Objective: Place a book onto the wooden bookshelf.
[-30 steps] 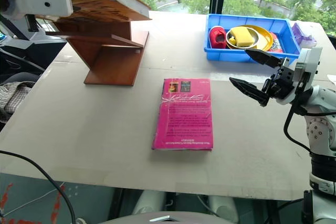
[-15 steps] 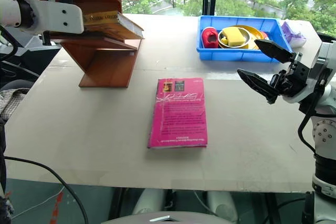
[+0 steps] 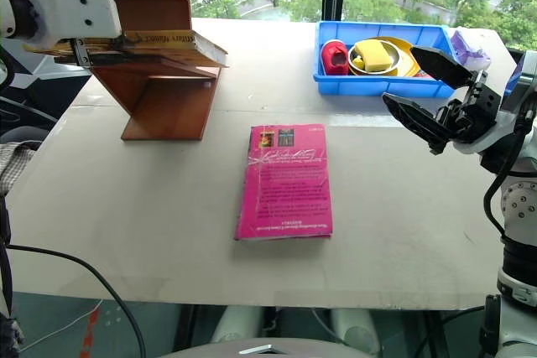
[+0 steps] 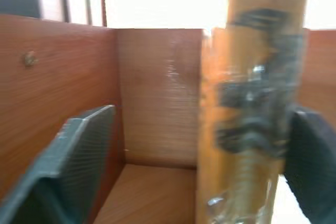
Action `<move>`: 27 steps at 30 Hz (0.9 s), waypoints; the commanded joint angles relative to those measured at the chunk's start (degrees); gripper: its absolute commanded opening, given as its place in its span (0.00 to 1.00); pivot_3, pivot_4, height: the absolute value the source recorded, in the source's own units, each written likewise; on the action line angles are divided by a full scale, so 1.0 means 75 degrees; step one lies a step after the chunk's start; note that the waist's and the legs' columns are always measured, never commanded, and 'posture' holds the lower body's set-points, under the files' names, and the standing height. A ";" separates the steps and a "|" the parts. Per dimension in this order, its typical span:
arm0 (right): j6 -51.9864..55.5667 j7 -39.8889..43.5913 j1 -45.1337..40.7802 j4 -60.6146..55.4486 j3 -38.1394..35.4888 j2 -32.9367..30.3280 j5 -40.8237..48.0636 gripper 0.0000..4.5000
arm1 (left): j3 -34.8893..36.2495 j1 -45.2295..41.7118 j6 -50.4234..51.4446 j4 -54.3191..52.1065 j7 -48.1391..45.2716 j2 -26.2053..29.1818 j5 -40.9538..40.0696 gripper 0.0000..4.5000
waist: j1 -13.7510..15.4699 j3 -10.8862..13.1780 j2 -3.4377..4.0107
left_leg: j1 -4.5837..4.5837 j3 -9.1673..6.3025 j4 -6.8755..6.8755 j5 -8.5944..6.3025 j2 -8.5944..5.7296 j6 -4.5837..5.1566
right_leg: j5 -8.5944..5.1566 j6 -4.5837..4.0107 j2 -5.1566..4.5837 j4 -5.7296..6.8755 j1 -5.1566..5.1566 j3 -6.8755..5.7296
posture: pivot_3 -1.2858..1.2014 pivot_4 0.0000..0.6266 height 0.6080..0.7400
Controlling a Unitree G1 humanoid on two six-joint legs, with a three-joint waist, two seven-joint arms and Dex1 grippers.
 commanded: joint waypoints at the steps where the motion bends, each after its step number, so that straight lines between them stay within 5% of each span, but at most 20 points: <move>1: 0.0037 -0.0054 -0.0066 -0.0165 -0.0203 -0.0083 0.0135 1.00 | 0.1247 0.0414 0.1880 -0.1573 -0.0430 0.0315 -0.1224 0.99 | 0.0000 0.0001 0.0000 | -0.0054 -0.0002 0.0025 0.0002 0.0006 -0.0003 | 0.0001 0.0001 0.0001 0.0012 -0.0048 -0.0007 | 0.52 0.24 1.00; 7: 0.0213 0.0029 -0.0154 -0.0030 -0.0197 -0.0205 0.0135 1.00 | 0.2525 0.1371 0.4599 -0.3760 -0.0709 0.0366 -0.3259 0.99 | 0.0009 0.0000 0.0000 | -0.0060 -0.0005 0.0030 0.0000 0.0004 -0.0001 | 0.0001 0.0001 0.0002 0.0017 -0.0052 -0.0008 | 0.52 0.24 1.00; 11: 0.0467 -0.0083 0.0013 -0.0040 -0.0248 -0.0474 0.0026 1.00 | 0.3517 0.0843 0.8671 -0.5506 -0.0138 -0.0660 -0.6335 0.99 | 0.0141 0.0001 -0.0003 | -0.0049 -0.0020 0.0047 0.0000 0.0003 0.0001 | 0.0001 0.0003 0.0004 0.0013 -0.0025 -0.0024 | 0.52 0.24 1.00; 16: 0.0514 0.0063 0.1253 -0.0157 -0.0559 -0.1065 -0.0540 1.00 | 0.4533 0.1410 1.0844 -0.6933 0.1508 -0.2538 -0.8209 0.99 | 0.0198 -0.0002 0.0000 | -0.0025 -0.0052 0.0050 0.0000 -0.0005 0.0001 | -0.0001 0.0005 0.0003 0.0009 0.0012 -0.0045 | 0.52 0.24 1.00; 21: 0.0191 -0.0081 0.2558 -0.0127 -0.0912 -0.1355 -0.1374 1.00 | 0.4445 0.4526 0.9915 -0.8240 0.3150 -0.4253 -0.7842 0.99 | 0.0094 -0.0015 0.0020 | -0.0006 -0.0060 0.0048 0.0004 -0.0010 -0.0007 | 0.0002 0.0001 0.0005 0.0013 0.0028 -0.0014 | 0.52 0.24 1.00; 27: -0.0245 -0.0119 0.3908 -0.0247 -0.1461 -0.1456 -0.2253 1.00 | 0.3832 0.8060 0.7712 -0.8352 0.2981 -0.3707 -0.6634 0.99 | 0.0029 -0.0017 0.0015 | 0.0011 -0.0084 0.0028 0.0002 -0.0009 -0.0006 | 0.0003 -0.0009 0.0017 0.0013 0.0026 0.0016 | 0.52 0.24 1.00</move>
